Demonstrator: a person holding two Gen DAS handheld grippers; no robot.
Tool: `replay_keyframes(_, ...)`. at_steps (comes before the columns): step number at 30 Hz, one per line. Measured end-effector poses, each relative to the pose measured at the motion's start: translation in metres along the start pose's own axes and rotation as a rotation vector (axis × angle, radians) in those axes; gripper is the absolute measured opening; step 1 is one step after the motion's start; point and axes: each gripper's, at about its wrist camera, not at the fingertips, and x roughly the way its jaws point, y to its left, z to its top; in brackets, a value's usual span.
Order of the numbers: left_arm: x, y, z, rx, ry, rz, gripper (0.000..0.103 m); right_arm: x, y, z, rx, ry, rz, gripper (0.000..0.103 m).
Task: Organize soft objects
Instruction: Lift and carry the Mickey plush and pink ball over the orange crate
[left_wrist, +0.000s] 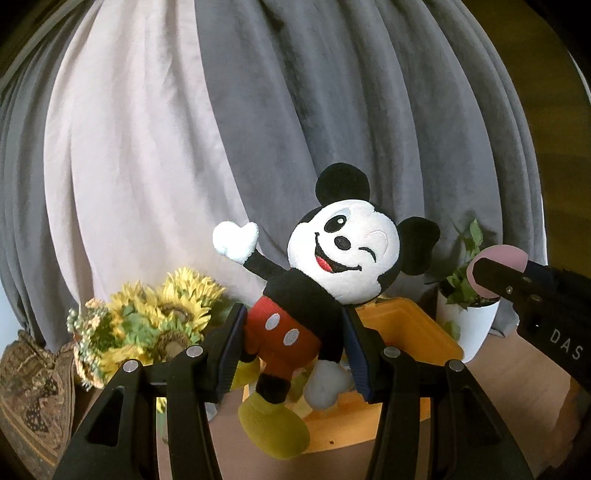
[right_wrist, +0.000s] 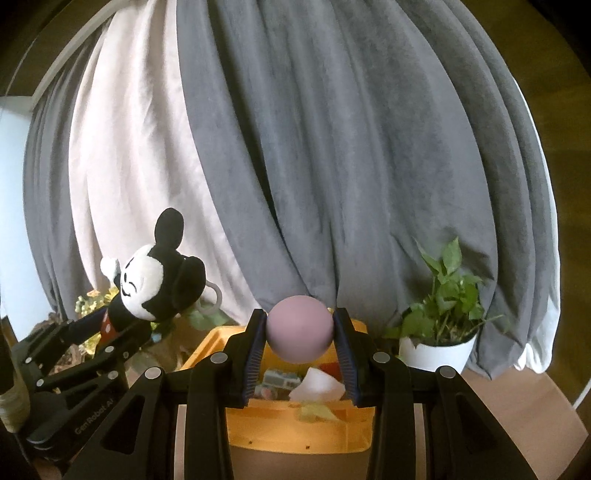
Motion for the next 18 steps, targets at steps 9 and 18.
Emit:
replay_keyframes(9,0.049,-0.005,0.005,0.04,0.033,-0.011,0.05,0.045,-0.004,0.001,0.0,0.057,-0.001,0.038)
replay_keyframes(18,0.101,-0.01,-0.01,0.037,0.133,-0.048,0.05,0.093,-0.017,-0.009,0.01,0.143,-0.005,0.038)
